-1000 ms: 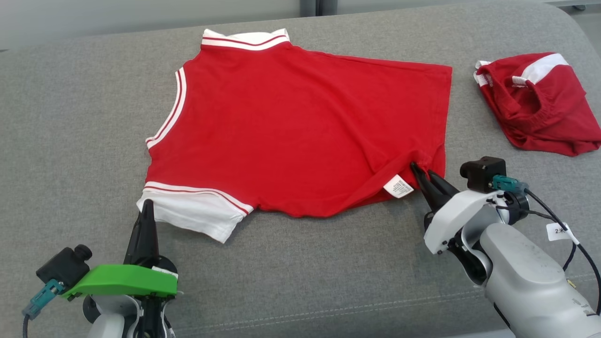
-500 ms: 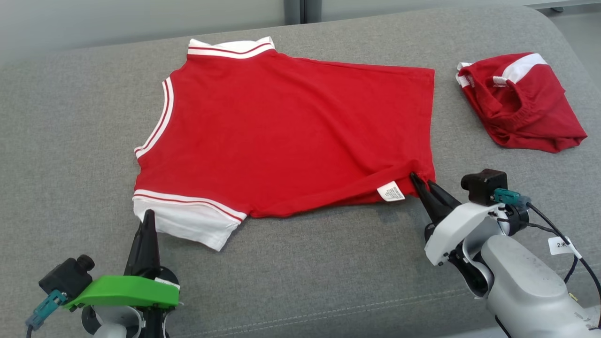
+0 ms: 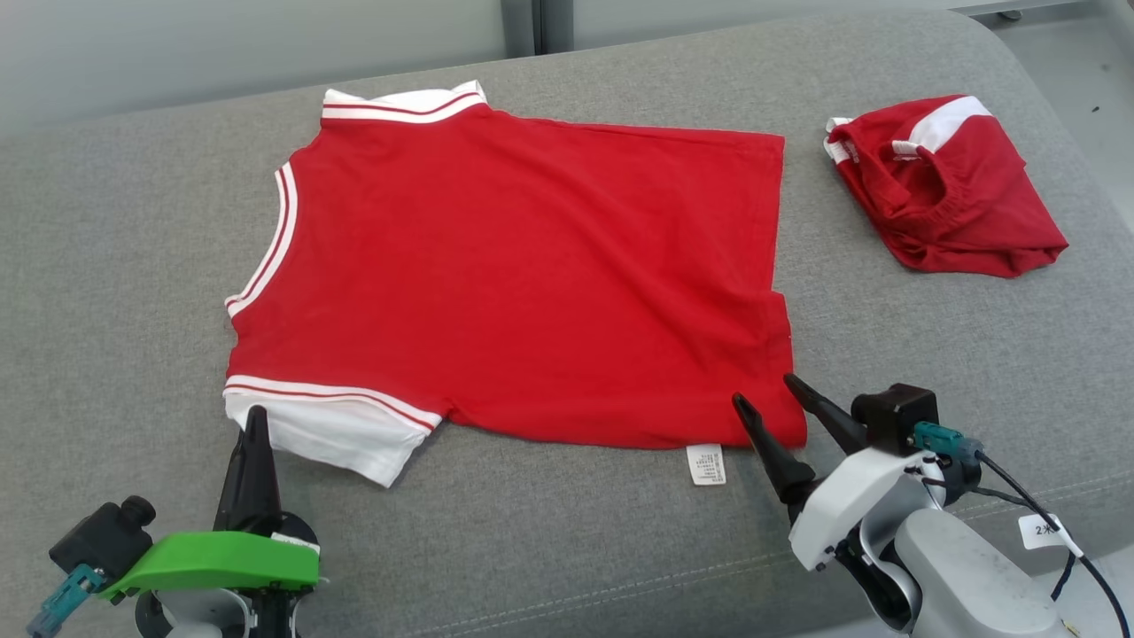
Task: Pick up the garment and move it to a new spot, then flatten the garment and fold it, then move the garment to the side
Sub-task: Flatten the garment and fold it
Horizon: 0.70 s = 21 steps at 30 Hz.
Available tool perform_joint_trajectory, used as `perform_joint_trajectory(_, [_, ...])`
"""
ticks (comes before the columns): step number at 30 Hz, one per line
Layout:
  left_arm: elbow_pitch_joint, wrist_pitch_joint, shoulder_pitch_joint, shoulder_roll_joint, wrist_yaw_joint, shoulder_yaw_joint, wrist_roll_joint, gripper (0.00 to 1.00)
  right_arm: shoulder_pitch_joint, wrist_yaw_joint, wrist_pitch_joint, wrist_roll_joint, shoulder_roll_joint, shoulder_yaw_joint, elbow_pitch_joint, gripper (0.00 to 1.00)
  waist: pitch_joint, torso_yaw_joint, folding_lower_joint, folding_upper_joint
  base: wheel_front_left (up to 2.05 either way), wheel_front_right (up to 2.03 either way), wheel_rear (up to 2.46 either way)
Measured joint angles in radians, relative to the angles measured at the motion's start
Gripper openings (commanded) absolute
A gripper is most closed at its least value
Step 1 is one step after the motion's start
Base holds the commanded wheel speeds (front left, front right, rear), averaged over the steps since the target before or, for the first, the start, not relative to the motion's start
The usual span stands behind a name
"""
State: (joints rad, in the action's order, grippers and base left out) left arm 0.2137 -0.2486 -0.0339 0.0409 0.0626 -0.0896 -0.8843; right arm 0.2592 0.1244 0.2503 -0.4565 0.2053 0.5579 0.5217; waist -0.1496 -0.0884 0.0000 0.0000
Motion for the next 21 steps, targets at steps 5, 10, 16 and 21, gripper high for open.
perform_joint_trajectory(5, [-0.001,0.0,0.002,0.0,0.0,-0.007,0.001,0.0,-0.037,0.0,0.0,0.028,0.011,-0.012,-0.011,1.0,0.0,-0.011,0.0,0.0,0.0,0.0,0.0])
perform_joint_trajectory(10, [0.0,0.0,0.003,0.0,0.008,-0.011,0.009,0.0,-0.077,0.0,0.0,0.049,0.027,-0.017,-0.026,1.0,0.0,-0.013,0.0,0.0,0.0,0.0,0.0])
perform_joint_trajectory(16, [0.002,0.0,0.007,0.0,0.008,-0.013,0.009,0.0,-0.153,0.0,0.0,0.055,0.049,-0.019,-0.021,1.0,0.004,-0.012,0.0,0.0,0.0,0.0,0.0])
perform_joint_trajectory(21, [0.006,0.0,0.024,0.0,0.009,-0.009,0.009,0.0,-0.164,0.0,0.0,0.061,0.044,-0.025,-0.022,1.0,0.008,-0.016,0.0,0.0,0.0,0.0,0.0])
